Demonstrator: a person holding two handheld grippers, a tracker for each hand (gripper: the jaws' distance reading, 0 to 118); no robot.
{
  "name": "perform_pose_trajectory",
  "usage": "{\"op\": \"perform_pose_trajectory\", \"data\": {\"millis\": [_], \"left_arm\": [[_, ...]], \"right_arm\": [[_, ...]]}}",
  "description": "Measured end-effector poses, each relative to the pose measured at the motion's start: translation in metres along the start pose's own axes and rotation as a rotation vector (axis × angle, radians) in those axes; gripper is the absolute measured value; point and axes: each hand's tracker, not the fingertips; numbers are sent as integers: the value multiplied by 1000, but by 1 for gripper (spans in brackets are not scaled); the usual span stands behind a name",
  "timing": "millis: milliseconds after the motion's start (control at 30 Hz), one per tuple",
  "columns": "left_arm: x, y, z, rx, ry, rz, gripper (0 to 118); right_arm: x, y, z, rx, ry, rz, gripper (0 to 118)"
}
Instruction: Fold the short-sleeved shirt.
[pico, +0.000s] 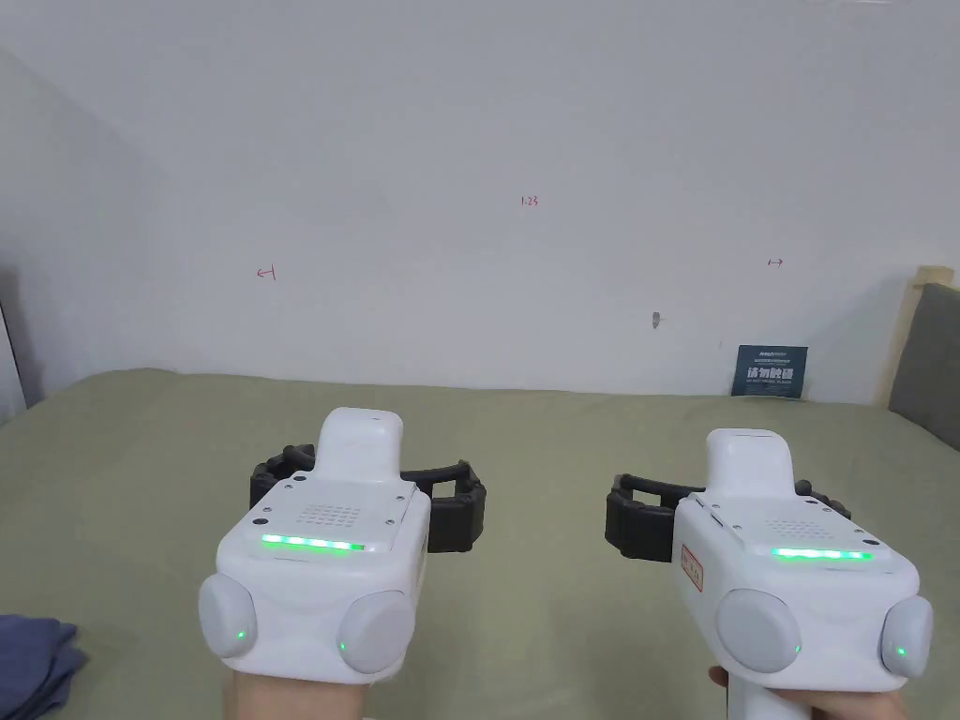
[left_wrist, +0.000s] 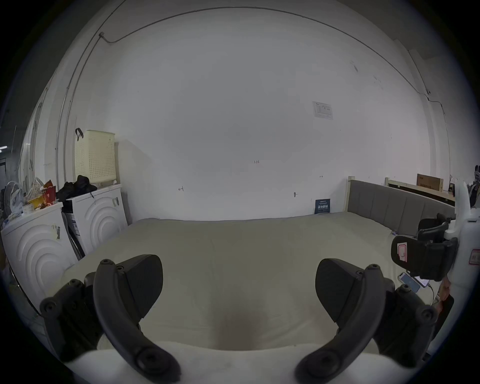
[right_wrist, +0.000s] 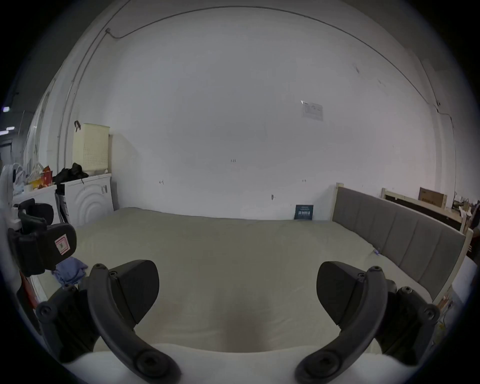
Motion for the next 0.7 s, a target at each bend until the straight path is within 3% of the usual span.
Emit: {"op": "perform_pose_trajectory", "data": {"millis": [167, 433, 600, 700], "left_arm": [[-1, 0, -1, -3, 3, 1, 118], [-3, -3, -2, -18, -2, 8, 118], [-4, -2, -2, -21, -6, 11, 118], [-4, -2, -2, -26, -10, 16, 118]], "right_arm": [[-3, -3, 0, 26, -37, 32, 118], [-3, -1, 2, 33, 3, 44, 118], [3, -1, -2, 23, -5, 6, 118], [8, 0, -3, -17, -18, -79, 118]]}}
